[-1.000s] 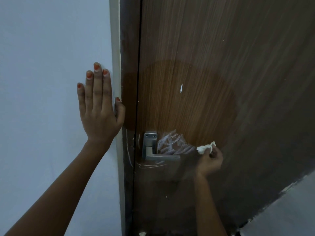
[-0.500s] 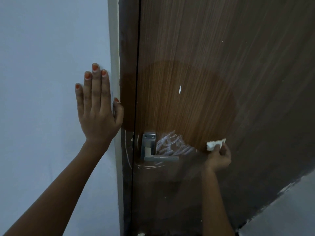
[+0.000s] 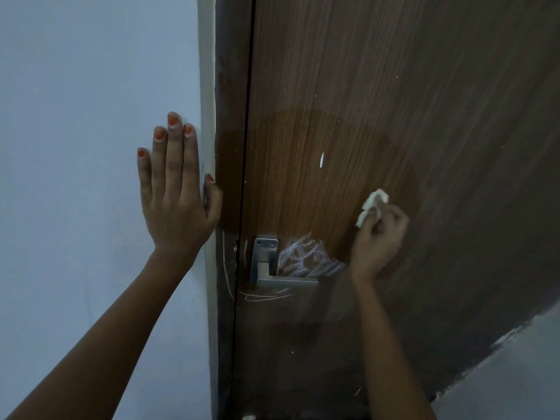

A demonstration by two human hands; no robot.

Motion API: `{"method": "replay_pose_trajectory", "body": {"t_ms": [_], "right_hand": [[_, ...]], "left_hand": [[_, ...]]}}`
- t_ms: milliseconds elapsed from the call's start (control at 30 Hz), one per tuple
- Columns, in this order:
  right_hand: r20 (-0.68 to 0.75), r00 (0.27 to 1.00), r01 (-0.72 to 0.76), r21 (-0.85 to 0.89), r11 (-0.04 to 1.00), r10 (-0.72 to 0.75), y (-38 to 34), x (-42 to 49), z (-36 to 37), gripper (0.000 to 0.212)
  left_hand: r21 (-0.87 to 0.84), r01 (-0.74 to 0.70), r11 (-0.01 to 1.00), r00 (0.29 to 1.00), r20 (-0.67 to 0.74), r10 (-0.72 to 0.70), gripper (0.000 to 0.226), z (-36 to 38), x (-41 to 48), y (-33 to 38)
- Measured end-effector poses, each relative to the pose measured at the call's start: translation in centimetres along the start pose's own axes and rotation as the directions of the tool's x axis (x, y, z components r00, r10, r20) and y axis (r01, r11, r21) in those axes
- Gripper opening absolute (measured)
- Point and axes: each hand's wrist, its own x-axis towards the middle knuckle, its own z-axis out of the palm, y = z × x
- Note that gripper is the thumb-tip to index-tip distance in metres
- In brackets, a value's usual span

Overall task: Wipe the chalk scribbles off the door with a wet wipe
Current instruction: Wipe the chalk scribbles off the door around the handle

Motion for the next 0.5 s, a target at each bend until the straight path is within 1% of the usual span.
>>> {"method": "replay_pose_trajectory", "body": {"t_ms": [33, 67, 100, 167, 200, 233, 300, 367, 400, 433, 467, 500], "right_hand": [[0.079, 0.992, 0.097, -0.022, 0.995, -0.095, 0.2, -0.9, -0.3, 0.028], [0.185, 0.958, 0.235, -0.062, 0.970, -0.221, 0.8, -2.1, -0.7, 0.028], [0.283, 0.912, 0.332, -0.088, 0.939, -0.296, 1.7, -3.3, -1.0, 0.030], [0.440, 0.837, 0.409, -0.110, 0.906, -0.325, 3.8, -5.3, -2.1, 0.037], [0.471, 0.831, 0.398, -0.132, 0.908, -0.296, 4.7, -5.9, -2.7, 0.037], [0.467, 0.851, 0.347, -0.157, 0.925, -0.241, 5.3, -6.0, -3.1, 0.034], [0.374, 0.920, 0.196, -0.187, 0.963, -0.114, 5.3, -5.6, -3.1, 0.026], [0.267, 0.962, 0.082, -0.113, 0.990, -0.049, 3.9, -4.7, -2.5, 0.020], [0.243, 0.969, 0.052, -0.052, 0.997, -0.038, 2.9, -4.1, -2.0, 0.019], [0.245, 0.968, 0.057, -0.009, 0.998, -0.053, 1.8, -3.7, -1.5, 0.019], [0.272, 0.957, 0.101, 0.010, 0.995, -0.100, 0.7, -3.5, -1.0, 0.019], [0.318, 0.932, 0.178, 0.023, 0.984, -0.176, -0.3, -3.5, -0.5, 0.020]], "left_hand": [[0.001, -0.017, 1.000, 1.000, 0.015, 0.017, 0.054, 0.1, -0.1, -0.1], [0.014, -0.032, 0.999, 0.999, -0.007, 0.032, 0.055, 0.2, -0.1, -0.2], [0.012, -0.038, 0.999, 0.999, -0.006, 0.038, 0.055, 0.1, -0.1, -0.2], [0.019, -0.030, 0.999, 1.000, 0.002, 0.030, 0.054, 0.1, 0.0, -0.2], [0.016, -0.031, 0.999, 1.000, -0.005, 0.031, 0.054, 0.1, 0.0, -0.1], [0.019, -0.033, 0.999, 0.999, 0.007, 0.033, 0.054, 0.1, 0.0, -0.1], [0.030, -0.026, 0.999, 1.000, 0.012, 0.026, 0.054, 0.1, -0.1, 0.0], [0.025, -0.035, 0.999, 0.999, 0.000, 0.035, 0.054, 0.1, -0.1, -0.1], [0.027, -0.034, 0.999, 0.999, -0.001, 0.034, 0.054, 0.1, 0.0, -0.1], [0.025, -0.033, 0.999, 0.999, -0.004, 0.033, 0.054, 0.2, 0.0, -0.1], [0.025, -0.033, 0.999, 0.999, -0.007, 0.033, 0.054, 0.2, 0.0, -0.1], [0.025, -0.033, 0.999, 0.999, -0.010, 0.033, 0.054, 0.2, -0.1, -0.1]]}}
